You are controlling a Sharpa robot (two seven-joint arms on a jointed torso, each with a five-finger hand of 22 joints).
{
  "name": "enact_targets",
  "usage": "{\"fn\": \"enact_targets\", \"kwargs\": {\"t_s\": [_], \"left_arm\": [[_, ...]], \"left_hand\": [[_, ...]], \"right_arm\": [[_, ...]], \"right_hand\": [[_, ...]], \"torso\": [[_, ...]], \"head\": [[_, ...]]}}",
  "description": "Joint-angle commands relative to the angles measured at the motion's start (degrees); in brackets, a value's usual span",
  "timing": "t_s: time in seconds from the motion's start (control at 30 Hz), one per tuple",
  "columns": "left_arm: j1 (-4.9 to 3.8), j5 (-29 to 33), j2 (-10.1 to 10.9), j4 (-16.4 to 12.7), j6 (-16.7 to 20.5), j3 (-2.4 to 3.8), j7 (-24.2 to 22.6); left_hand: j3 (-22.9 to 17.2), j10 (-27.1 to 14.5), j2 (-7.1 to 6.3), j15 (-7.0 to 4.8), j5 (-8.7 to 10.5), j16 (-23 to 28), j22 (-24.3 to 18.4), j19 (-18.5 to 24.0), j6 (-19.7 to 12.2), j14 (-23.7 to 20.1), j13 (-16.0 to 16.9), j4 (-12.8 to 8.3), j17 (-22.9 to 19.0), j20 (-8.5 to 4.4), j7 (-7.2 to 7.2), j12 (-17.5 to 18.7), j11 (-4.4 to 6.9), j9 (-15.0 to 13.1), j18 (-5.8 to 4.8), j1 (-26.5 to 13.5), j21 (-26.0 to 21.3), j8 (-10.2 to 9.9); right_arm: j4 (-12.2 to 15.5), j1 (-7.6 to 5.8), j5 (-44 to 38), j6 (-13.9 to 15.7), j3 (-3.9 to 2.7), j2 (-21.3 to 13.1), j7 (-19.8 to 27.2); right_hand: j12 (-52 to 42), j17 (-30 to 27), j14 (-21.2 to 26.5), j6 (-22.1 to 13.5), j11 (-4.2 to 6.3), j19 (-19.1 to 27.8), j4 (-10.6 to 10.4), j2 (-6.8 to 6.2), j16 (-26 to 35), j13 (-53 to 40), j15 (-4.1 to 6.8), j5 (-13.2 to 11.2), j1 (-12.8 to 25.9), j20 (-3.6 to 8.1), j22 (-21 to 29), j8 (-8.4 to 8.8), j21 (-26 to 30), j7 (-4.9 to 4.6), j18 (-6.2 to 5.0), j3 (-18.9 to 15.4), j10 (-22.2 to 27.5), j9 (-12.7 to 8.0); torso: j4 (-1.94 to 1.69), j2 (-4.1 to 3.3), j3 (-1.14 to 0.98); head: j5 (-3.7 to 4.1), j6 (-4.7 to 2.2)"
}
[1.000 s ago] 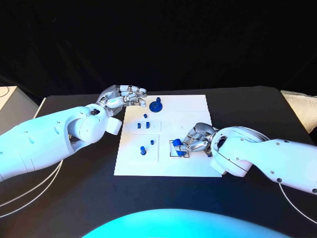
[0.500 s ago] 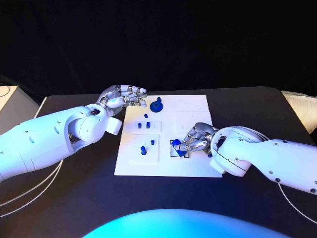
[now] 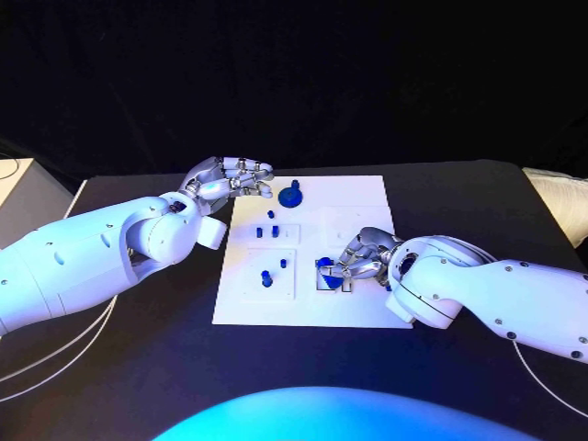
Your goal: Assemble the parts on the task board
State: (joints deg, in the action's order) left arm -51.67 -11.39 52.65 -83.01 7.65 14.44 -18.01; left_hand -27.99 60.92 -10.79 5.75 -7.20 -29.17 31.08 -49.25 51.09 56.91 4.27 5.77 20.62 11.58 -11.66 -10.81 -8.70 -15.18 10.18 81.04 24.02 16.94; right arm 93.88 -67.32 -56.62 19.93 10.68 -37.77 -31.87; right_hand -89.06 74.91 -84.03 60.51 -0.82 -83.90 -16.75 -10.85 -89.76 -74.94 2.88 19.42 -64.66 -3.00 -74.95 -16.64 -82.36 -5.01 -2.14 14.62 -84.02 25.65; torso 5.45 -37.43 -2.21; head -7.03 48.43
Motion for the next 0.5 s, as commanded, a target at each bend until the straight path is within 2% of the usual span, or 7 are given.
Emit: {"fn": "enact_targets", "kwargs": {"t_s": [0.03, 0.1, 0.17, 0.2, 0.23, 0.27, 0.5], "left_arm": [[-0.02, 0.3, -0.1, -0.1, -0.9, 0.05, -0.3], [-0.02, 0.3, -0.1, -0.1, -0.9, 0.05, -0.3], [-0.02, 0.3, -0.1, -0.1, -0.9, 0.05, -0.3], [-0.02, 0.3, -0.1, -0.1, -0.9, 0.05, -0.3], [-0.02, 0.3, -0.1, -0.1, -0.9, 0.05, -0.3], [-0.02, 0.3, -0.1, -0.1, -0.9, 0.05, -0.3], [-0.02, 0.3, -0.1, -0.1, -0.9, 0.05, -0.3]], "left_hand": [[0.1, 0.1, 0.41, -0.14, -0.11, 0.3, -0.1, -0.3, 0.5, -0.4, 0.1, -0.1, 0.1, 0.27, 0.05, -0.3, 0.24, 0.0, 0.03, 0.0, -0.2, -0.1], [0.1, 0.1, 0.41, -0.14, -0.11, 0.3, -0.1, -0.3, 0.5, -0.4, 0.1, -0.1, 0.1, 0.27, 0.05, -0.3, 0.24, 0.0, 0.03, 0.0, -0.2, -0.1], [0.1, 0.1, 0.41, -0.14, -0.11, 0.3, -0.1, -0.3, 0.5, -0.4, 0.1, -0.1, 0.1, 0.27, 0.05, -0.3, 0.24, 0.0, 0.03, 0.0, -0.2, -0.1], [0.1, 0.1, 0.41, -0.14, -0.11, 0.3, -0.1, -0.3, 0.5, -0.4, 0.1, -0.1, 0.1, 0.27, 0.05, -0.3, 0.24, 0.0, 0.03, 0.0, -0.2, -0.1], [0.1, 0.1, 0.41, -0.14, -0.11, 0.3, -0.1, -0.3, 0.5, -0.4, 0.1, -0.1, 0.1, 0.27, 0.05, -0.3, 0.24, 0.0, 0.03, 0.0, -0.2, -0.1], [0.1, 0.1, 0.41, -0.14, -0.11, 0.3, -0.1, -0.3, 0.5, -0.4, 0.1, -0.1, 0.1, 0.27, 0.05, -0.3, 0.24, 0.0, 0.03, 0.0, -0.2, -0.1], [0.1, 0.1, 0.41, -0.14, -0.11, 0.3, -0.1, -0.3, 0.5, -0.4, 0.1, -0.1, 0.1, 0.27, 0.05, -0.3, 0.24, 0.0, 0.03, 0.0, -0.2, -0.1]], "right_arm": [[0.3, 0.1, -0.6, 1.0, 0.0, 0.1, 0.2], [0.5, 0.14, -0.6, 0.9, 0.0, 0.1, 0.3], [0.7, 0.18, -0.5, 0.6, 0.0, 0.0, 0.4], [0.8, 0.2, -0.4, 0.4, 0.0, -0.1, 0.4], [0.9, 0.23, -0.4, 0.3, 0.0, -0.2, 0.5], [1.0, 0.25, -0.4, 0.3, 0.0, -0.3, 0.6], [2.1, 0.39, -0.4, 0.1, 0.0, -1.7, 0.9]], "right_hand": [[-0.1, 15.1, -6.0, 0.2, 0.39, -4.4, 0.0, 0.39, -0.2, -14.3, 0.36, -0.3, 0.9, 0.23, -13.2, -0.16, -0.4, 0.25, 0.78, -0.3, -5.5, -0.1], [-0.1, 15.1, -6.0, 0.2, 0.42, -4.5, 0.0, 0.43, -0.2, -14.4, 0.38, -0.7, 1.4, 0.25, -13.2, -0.26, -0.5, 0.27, 0.8, -0.6, -5.5, 0.0], [0.0, 15.1, -6.0, 0.2, 0.45, -4.5, 0.0, 0.42, -0.2, -14.3, 0.44, -3.0, 2.9, 0.29, -13.2, -0.54, -0.4, 0.36, 0.78, -3.0, -5.4, 0.1], [0.1, 15.1, -6.0, 0.0, 0.46, -4.4, -0.1, 0.59, -0.2, -14.2, 0.44, -2.7, 3.6, 0.3, -13.2, -0.68, -0.3, 0.36, 0.77, -4.5, -5.4, 0.2], [0.1, 15.1, -6.0, -0.1, 0.48, -4.4, 0.0, 0.58, -0.2, -14.2, 0.46, -0.8, 4.3, 0.33, -13.2, -0.79, -0.3, 0.36, 0.76, -5.4, -5.3, 0.2], [0.2, 15.1, -6.0, -0.2, 0.5, -4.4, -0.1, 0.77, -0.2, -14.1, 0.44, -0.5, 5.4, 0.36, -13.2, -0.98, -0.3, 0.36, 0.77, -7.1, -5.3, 0.3], [0.3, 15.1, -6.0, -0.6, 0.49, -4.4, -0.1, 3.32, -0.2, -14.1, 0.45, -3.2, 7.1, 0.33, -13.2, -1.71, -0.2, 0.36, 0.76, -14.3, -5.2, 0.6]], "torso": [[0.06, 0.02, -0.02], [0.06, 0.04, -0.02], [0.05, 0.05, -0.01], [0.03, 0.04, -0.01], [0.01, 0.02, -0.01], [-0.01, 0.02, -0.02], [0.06, 0.02, 0.0]], "head": [[0.03, -0.06], [0.1, -0.12], [0.11, -0.12], [0.1, -0.11], [0.1, -0.13], [0.1, -0.15], [0.01, -0.2]]}}
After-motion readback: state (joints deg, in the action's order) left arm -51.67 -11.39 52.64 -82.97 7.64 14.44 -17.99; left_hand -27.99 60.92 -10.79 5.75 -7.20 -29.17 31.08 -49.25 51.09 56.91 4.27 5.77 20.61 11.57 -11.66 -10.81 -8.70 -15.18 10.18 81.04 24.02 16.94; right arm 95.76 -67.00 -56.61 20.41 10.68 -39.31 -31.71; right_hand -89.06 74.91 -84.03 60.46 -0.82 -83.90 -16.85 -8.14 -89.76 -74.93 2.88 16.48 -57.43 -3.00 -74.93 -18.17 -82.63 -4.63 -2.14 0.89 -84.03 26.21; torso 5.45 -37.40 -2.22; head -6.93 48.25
